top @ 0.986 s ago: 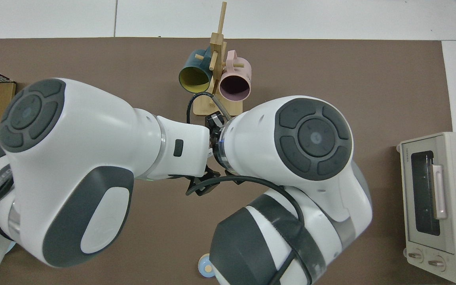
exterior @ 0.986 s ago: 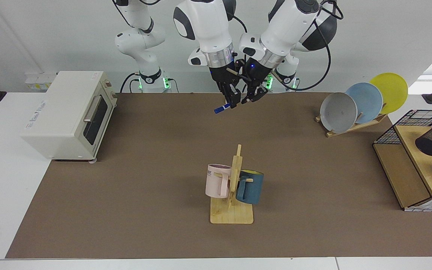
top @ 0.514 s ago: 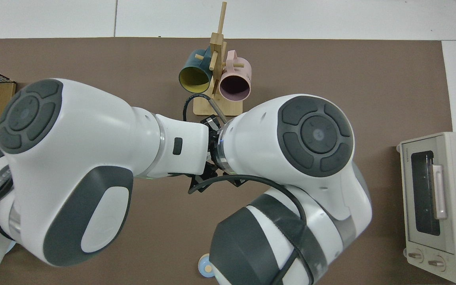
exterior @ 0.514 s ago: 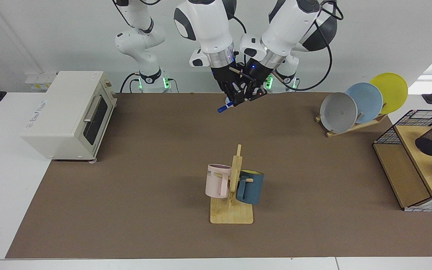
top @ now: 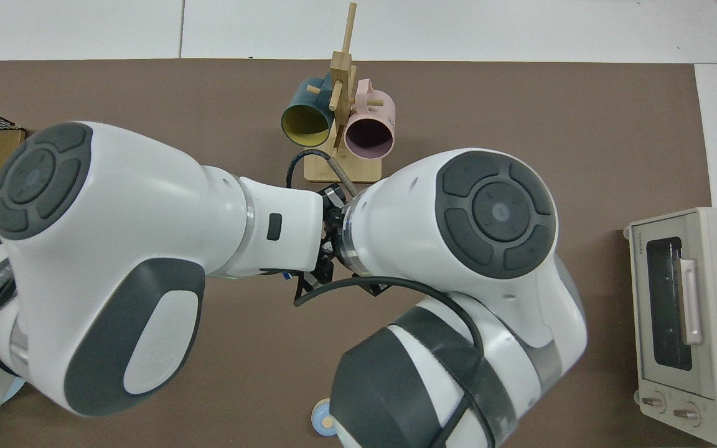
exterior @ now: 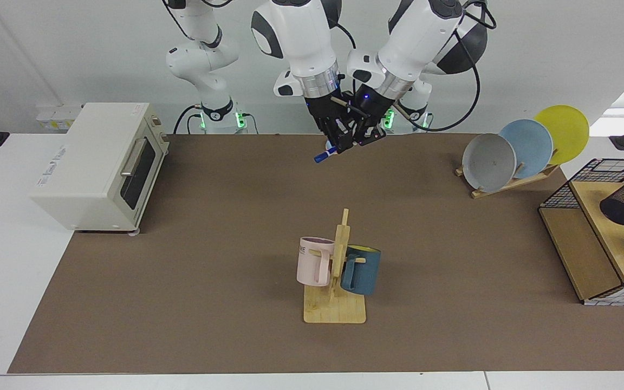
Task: Put markers into pen holder
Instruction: 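Grasp the marker with the left gripper while the right gripper opens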
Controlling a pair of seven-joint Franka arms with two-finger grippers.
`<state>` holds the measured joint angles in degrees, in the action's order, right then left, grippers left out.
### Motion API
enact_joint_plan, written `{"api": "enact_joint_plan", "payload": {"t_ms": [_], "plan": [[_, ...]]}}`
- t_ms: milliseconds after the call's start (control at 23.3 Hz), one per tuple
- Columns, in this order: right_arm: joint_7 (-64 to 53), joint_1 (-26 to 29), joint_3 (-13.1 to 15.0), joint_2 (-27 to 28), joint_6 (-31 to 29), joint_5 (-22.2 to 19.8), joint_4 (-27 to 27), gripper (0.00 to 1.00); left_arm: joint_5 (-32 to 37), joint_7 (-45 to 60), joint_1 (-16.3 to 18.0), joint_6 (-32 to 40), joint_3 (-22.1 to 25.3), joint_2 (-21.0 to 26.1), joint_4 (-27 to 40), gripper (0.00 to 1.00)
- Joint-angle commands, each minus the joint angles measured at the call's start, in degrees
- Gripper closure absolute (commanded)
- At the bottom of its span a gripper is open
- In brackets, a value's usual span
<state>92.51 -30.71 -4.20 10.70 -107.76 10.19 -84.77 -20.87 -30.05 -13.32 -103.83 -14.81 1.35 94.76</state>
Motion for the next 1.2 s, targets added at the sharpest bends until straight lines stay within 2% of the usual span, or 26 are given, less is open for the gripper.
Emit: {"api": "enact_joint_plan", "payload": {"t_ms": [0,471,514,729,814,900,1071,1114,1157], "plan": [[-0.8,0.0,0.1,0.7,-0.5,1.3,1.0,1.0,-0.3,3.2,-1.3,-0.2,0.2,-1.6,1.6,1.0],[-0.8,0.0,0.1,0.7,-0.6,1.2,1.0,1.0,-0.3,4.9,-1.2,0.2,0.2,-1.7,1.3,1.0],[-0.8,0.0,0.1,0.7,-0.6,1.2,1.0,0.97,-0.3,4.9,-1.2,0.2,0.2,-1.7,1.3,1.0],[-0.8,0.0,0.1,0.7,-0.6,1.2,1.0,0.56,-0.2,4.9,-1.2,0.3,0.3,-1.7,1.3,1.0],[-0.8,0.0,0.1,0.8,-0.6,1.1,1.0,0.49,-0.2,4.9,-1.2,0.4,0.3,-1.7,1.3,1.0],[-0.8,0.0,0.1,0.8,-0.6,1.1,1.0,0.31,-0.2,4.9,-1.1,0.4,0.3,-1.8,1.3,1.0],[-0.8,0.0,0.1,0.8,-0.6,1.1,1.0,0.26,-0.2,4.9,-1.1,0.8,0.3,-1.8,1.2,1.0],[-0.8,0.0,0.1,0.8,-0.6,1.0,1.0,0.19,-0.2,4.9,-1.1,0.9,0.4,-1.8,1.2,1.0],[-0.8,0.0,0.1,0.8,-0.6,1.0,1.0,0.03,-0.2,4.9,-1.1,0.9,0.4,-1.8,1.2,1.0]]}}
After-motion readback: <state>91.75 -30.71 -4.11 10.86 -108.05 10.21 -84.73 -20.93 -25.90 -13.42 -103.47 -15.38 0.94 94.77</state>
